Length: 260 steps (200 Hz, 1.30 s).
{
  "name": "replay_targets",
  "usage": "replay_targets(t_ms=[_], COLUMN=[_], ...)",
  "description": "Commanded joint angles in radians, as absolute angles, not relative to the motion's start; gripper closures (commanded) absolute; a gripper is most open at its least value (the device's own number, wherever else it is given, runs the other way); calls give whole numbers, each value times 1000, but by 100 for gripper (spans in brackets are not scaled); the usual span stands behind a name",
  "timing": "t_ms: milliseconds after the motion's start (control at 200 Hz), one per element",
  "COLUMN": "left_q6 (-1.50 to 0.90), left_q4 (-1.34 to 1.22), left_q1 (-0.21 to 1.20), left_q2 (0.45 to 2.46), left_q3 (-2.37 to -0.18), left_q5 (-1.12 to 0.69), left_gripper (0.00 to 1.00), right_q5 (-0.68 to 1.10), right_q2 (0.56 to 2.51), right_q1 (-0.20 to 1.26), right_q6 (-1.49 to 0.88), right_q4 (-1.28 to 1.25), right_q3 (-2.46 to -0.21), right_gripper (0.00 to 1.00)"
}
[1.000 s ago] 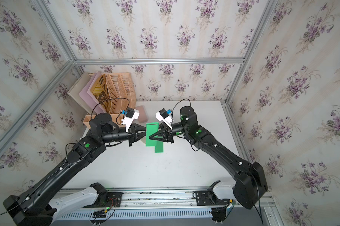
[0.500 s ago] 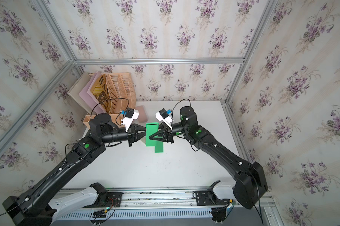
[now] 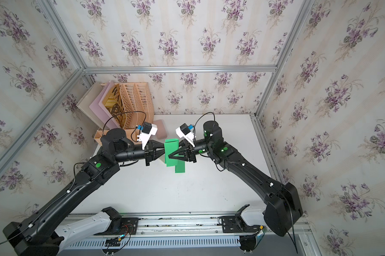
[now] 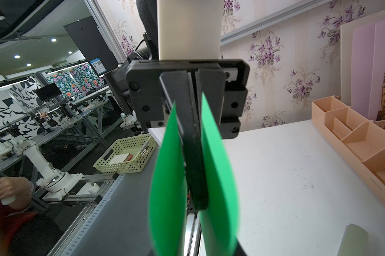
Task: Fold the square paper along the opposite sides
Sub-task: Fold the paper.
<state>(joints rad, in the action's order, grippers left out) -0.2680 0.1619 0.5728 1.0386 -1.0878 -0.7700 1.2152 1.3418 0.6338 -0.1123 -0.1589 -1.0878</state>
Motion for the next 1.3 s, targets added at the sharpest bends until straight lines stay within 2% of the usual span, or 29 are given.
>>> replay_targets(t_ms=[0,1294], left_q6=[-257,-243], left_q4=[151,169], left_q1=[573,572], left_q2=[1039,1032], left_q3=[-1089,-1087], left_q5=[-774,-757], left_gripper=[100,100], right_q5=[1213,1190], right_q2=[1342,1327], right_q1=[634,634], right_q6=[-114,-97], right_q4=[-174,-156], right_q3=[-1095,-1097], right_gripper=[75,74])
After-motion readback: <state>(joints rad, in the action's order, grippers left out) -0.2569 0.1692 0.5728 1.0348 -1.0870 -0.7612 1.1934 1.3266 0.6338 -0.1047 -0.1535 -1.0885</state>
